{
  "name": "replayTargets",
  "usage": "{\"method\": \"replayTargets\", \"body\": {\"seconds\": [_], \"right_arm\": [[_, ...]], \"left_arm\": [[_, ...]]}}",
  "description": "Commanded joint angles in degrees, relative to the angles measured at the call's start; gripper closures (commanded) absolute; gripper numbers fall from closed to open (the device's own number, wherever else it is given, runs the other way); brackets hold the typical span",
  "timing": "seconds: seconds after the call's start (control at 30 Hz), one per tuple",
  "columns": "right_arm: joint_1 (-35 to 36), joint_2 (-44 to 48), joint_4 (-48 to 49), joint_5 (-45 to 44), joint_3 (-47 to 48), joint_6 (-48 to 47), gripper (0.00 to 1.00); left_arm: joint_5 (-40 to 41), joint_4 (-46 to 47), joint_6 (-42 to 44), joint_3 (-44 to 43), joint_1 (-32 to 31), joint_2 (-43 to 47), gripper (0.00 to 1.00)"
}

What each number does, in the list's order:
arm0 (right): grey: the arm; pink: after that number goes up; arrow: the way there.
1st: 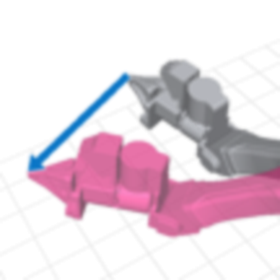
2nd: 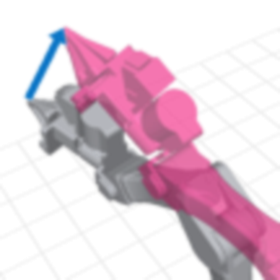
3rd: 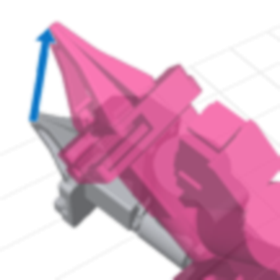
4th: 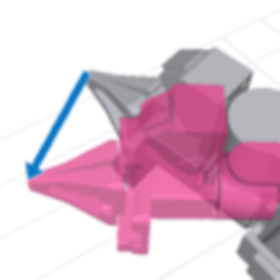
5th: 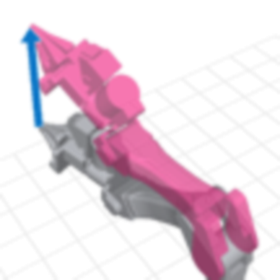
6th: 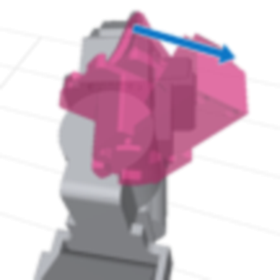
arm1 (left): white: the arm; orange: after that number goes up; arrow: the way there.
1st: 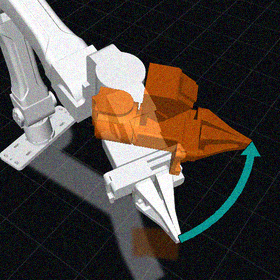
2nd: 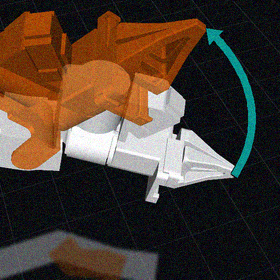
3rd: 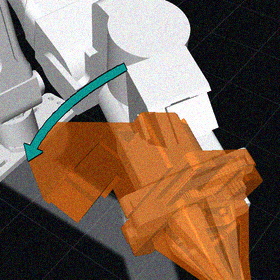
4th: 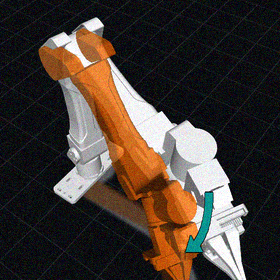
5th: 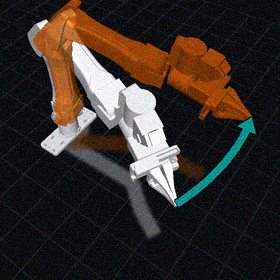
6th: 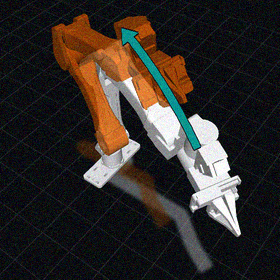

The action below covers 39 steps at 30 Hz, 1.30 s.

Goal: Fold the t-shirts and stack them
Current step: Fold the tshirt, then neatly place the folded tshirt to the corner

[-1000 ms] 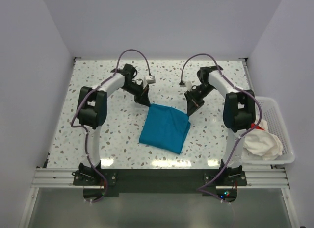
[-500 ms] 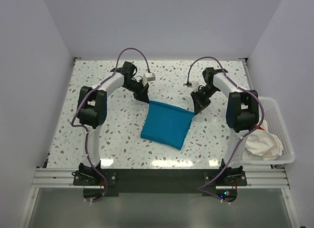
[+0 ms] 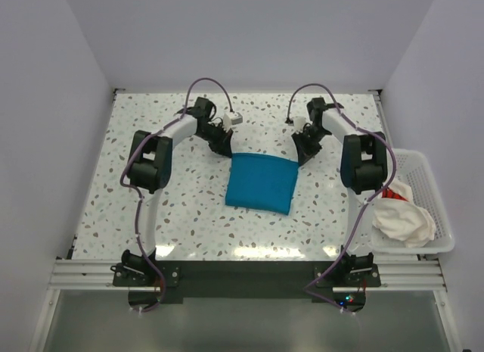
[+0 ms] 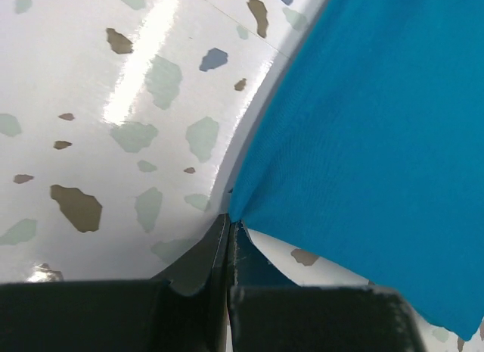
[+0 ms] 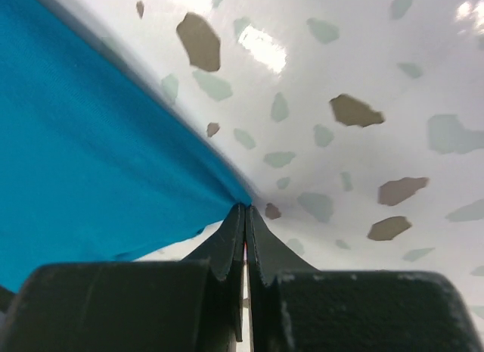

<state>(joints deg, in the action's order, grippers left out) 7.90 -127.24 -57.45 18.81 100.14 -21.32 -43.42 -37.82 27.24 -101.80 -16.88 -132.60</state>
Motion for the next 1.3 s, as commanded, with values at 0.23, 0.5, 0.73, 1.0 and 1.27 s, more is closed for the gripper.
{"method": "replayTargets", "body": {"seconds": [0.23, 0.5, 0.73, 1.0, 1.27], "right_arm": [[-0.43, 5.06, 2.51, -1.86, 5.52, 3.3, 0.52], [3.94, 21.23, 3.58, -1.75, -2.21, 8.57, 0.29], [20.82, 27.05, 8.06, -17.2, -14.52, 20.85, 0.24], [34.55, 20.64, 11.75, -29.27, -14.98, 31.86, 0.26], [32.54, 9.3, 7.46, -21.2, -10.05, 27.66, 0.27]], "left_arm": [[6.77, 10.22, -10.45, 1.67, 0.8, 8.83, 0.6], [9.93, 20.06, -20.82, 17.32, 0.98, 28.33, 0.0], [26.42, 20.95, -34.8, 24.27, 2.47, 36.17, 0.0], [32.43, 18.48, -35.07, 27.96, 5.19, 41.44, 0.0], [32.34, 20.68, -34.28, 32.1, 5.46, 43.83, 0.0]]}}
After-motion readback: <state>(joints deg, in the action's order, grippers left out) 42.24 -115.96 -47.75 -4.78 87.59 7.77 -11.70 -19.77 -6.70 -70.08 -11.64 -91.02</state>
